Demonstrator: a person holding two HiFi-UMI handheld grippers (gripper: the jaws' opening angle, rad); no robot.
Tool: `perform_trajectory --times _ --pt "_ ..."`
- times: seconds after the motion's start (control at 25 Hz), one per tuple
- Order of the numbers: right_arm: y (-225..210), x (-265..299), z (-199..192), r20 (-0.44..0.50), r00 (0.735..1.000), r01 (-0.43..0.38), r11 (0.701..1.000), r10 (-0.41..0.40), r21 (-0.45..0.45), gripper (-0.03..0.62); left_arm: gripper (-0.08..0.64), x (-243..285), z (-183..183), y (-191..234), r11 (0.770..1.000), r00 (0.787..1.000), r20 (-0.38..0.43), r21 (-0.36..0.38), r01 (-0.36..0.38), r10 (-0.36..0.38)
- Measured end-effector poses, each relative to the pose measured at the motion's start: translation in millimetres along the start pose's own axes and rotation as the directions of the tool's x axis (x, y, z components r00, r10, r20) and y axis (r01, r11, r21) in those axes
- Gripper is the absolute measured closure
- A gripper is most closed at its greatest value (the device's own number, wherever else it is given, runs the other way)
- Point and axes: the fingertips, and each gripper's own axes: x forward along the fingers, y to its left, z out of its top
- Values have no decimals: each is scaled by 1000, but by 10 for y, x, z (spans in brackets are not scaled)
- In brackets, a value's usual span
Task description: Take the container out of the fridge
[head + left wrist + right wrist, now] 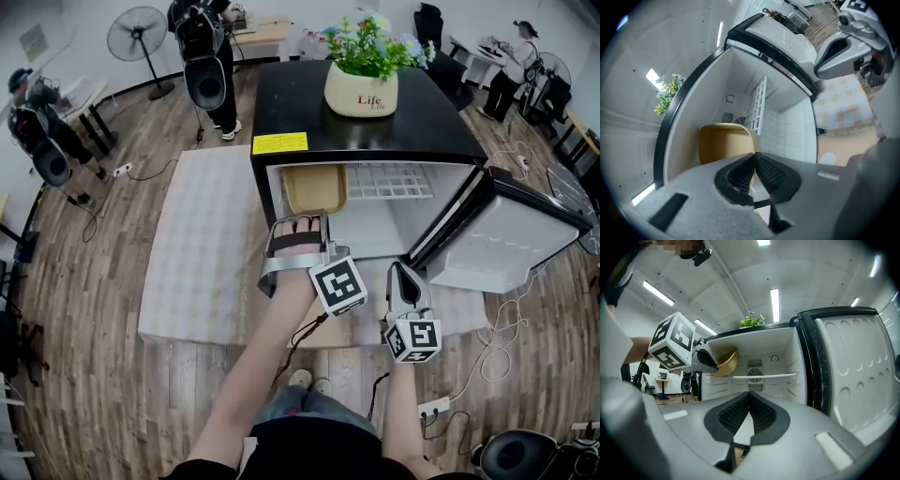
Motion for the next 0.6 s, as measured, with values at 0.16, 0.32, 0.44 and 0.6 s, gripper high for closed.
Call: perform_trajectory --times 0.16,0.32,0.44,0.6 --pt "-34 -68 20 3 1000 21 1000 -21 -4 584 543 -115 95 -164 997 997 73 -70 44 -39" --pt "-90 -157 50 7 999 52 999 -52 -7 584 545 -226 151 -368 993 990 120 -83 79 -69" --pt "-120 -215 64 9 997 71 997 -71 -12 584 545 -293 185 -501 990 985 156 -107 97 -79" --pt "-160 -298 80 8 995 97 995 -97 -20 584 545 -404 247 -579 978 973 222 -183 104 -62"
